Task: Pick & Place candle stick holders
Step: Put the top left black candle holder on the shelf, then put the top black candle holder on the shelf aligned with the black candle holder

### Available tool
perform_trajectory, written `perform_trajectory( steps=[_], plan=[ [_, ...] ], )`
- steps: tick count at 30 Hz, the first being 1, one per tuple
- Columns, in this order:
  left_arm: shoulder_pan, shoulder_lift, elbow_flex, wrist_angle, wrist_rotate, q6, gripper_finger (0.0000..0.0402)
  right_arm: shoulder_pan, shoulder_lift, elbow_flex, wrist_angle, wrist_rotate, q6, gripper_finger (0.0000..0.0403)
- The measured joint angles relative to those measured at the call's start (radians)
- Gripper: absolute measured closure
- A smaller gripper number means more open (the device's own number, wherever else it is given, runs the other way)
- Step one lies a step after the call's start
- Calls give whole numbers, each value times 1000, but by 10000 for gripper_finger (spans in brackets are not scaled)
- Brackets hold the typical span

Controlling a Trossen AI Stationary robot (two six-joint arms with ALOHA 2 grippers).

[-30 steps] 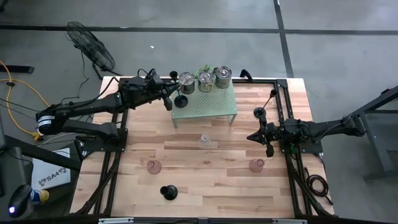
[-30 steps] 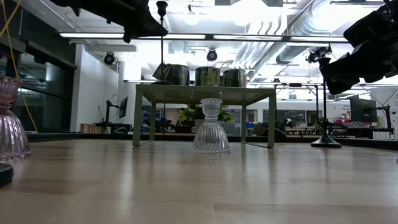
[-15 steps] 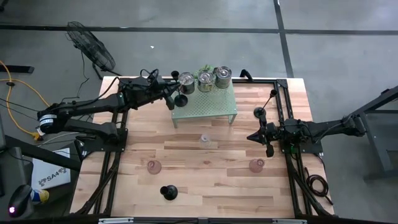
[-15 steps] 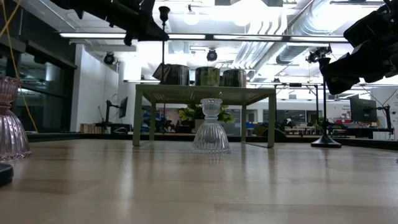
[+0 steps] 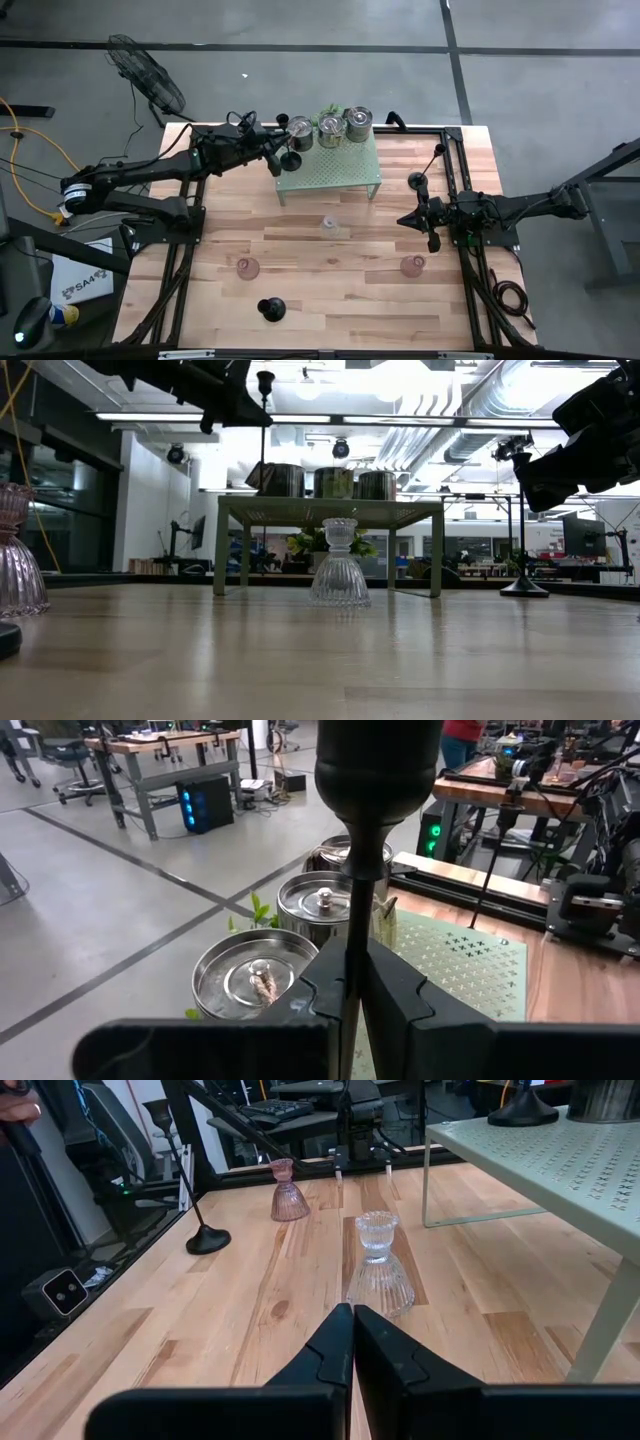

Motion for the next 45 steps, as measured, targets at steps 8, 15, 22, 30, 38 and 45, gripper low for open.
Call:
perform_trajectory(
  steps=[8,15,22,30,38,45],
  plan=[
    [0,1,0,-1,1,0,389,0,0,0,0,0,0,398],
    [0,1,0,-2,0,-6,386,0,0,0,0,0,0,398],
    [0,6,-4,-12,0,-8,327,0,0,0,0,0,0,399],
    [0,3,-3,38,-4,-8,255,0,0,0,0,0,0,399],
    [0,3,-3,41,-43,-8,187,0,0,0,0,0,0,399],
    [0,2,-3,44,-61,-8,143,0,0,0,0,0,0,399]
  ],
)
